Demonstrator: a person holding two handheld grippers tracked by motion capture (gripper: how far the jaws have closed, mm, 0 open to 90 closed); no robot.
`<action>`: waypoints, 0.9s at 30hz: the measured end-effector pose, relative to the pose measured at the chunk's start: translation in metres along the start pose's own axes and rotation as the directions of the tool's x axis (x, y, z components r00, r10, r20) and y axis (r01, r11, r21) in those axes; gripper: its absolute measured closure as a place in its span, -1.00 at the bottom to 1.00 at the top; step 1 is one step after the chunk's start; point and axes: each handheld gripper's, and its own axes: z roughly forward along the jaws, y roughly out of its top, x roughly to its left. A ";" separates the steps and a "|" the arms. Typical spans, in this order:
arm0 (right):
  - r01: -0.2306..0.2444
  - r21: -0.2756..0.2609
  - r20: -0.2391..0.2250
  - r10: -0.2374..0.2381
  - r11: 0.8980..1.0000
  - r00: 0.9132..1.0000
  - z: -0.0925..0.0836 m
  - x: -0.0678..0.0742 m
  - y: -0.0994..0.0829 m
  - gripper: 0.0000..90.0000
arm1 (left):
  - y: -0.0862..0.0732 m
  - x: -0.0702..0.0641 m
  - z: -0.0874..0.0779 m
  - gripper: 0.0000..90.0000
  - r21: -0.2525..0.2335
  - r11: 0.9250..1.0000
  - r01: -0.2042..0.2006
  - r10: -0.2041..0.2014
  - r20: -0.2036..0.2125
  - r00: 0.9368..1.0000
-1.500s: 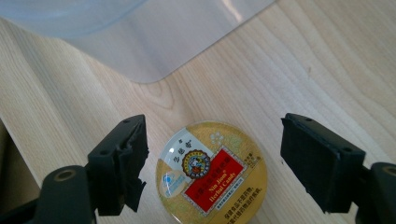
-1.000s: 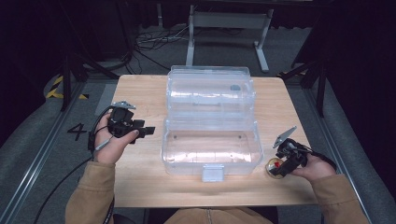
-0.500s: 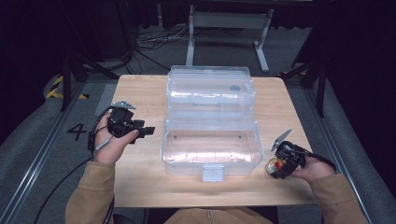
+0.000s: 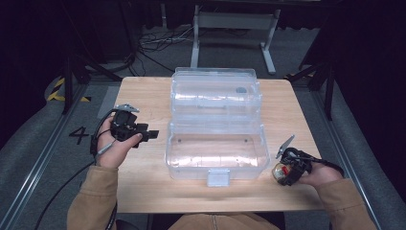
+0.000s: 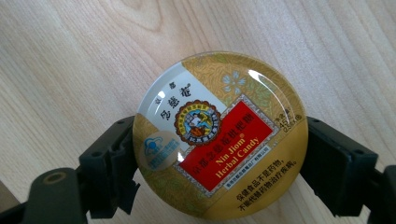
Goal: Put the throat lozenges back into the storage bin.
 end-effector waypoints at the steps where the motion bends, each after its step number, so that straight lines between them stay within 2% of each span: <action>1: 0.008 0.003 0.001 -0.008 1.000 1.000 0.000 -0.001 0.000 -0.58 | 0.000 0.000 0.000 -0.04 0.003 1.000 -0.001 0.001 -0.002 1.000; 9: -0.002 0.003 -0.003 0.002 1.000 1.000 0.000 0.000 0.000 -0.57 | 0.000 0.001 0.000 -0.04 0.001 1.000 0.001 -0.001 0.000 1.000; 15: -0.008 0.004 0.011 0.008 1.000 1.000 -0.002 -0.001 0.001 -0.57 | 0.000 0.001 0.000 -0.04 0.000 1.000 0.004 -0.004 -0.001 1.000; 21: -0.014 -0.042 -0.002 0.014 0.999 1.000 -0.011 -0.001 0.000 -0.57 | 0.000 0.001 0.000 -0.04 0.001 1.000 0.005 -0.005 0.000 1.000; 27: -0.024 -0.105 0.011 0.025 0.994 1.000 -0.024 -0.003 -0.002 -0.56 | 0.000 0.001 0.001 -0.04 0.002 1.000 0.006 -0.006 0.000 1.000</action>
